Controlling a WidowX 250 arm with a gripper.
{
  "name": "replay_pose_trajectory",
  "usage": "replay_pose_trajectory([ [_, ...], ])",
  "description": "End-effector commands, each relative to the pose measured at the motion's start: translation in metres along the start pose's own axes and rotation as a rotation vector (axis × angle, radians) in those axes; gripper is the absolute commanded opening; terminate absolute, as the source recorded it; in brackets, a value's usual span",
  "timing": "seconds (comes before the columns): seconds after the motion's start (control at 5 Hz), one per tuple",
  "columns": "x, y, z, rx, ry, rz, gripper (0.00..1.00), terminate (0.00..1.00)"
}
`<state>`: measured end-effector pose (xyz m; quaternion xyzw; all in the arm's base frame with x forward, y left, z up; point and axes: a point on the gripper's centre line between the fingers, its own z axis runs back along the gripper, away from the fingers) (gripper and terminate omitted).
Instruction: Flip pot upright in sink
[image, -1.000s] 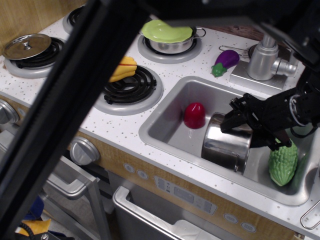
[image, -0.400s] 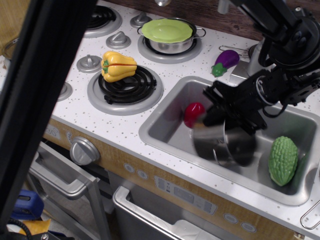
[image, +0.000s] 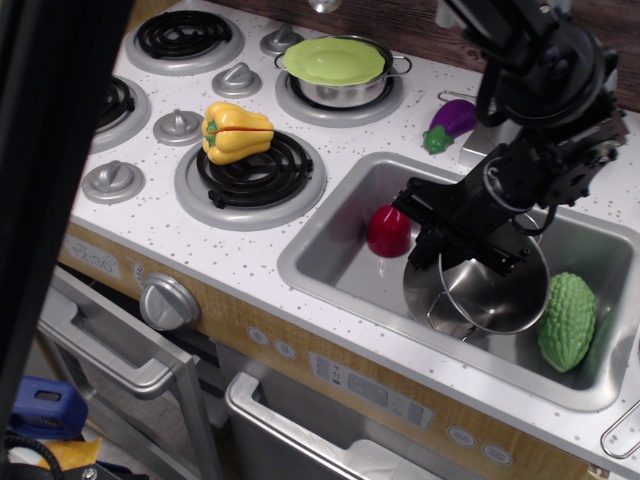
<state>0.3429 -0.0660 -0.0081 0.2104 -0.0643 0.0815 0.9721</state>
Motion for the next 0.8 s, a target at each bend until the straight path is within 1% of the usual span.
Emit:
replay_pose_trajectory([
  [0.0, 0.0103, 0.0091, 0.0226, -0.042, -0.064, 0.005, 1.0, 0.0],
  [0.4, 0.0103, 0.0091, 0.0226, -0.042, -0.064, 0.005, 1.0, 0.0],
  [0.6, 0.0103, 0.0091, 0.0226, -0.042, -0.064, 0.005, 1.0, 1.0],
])
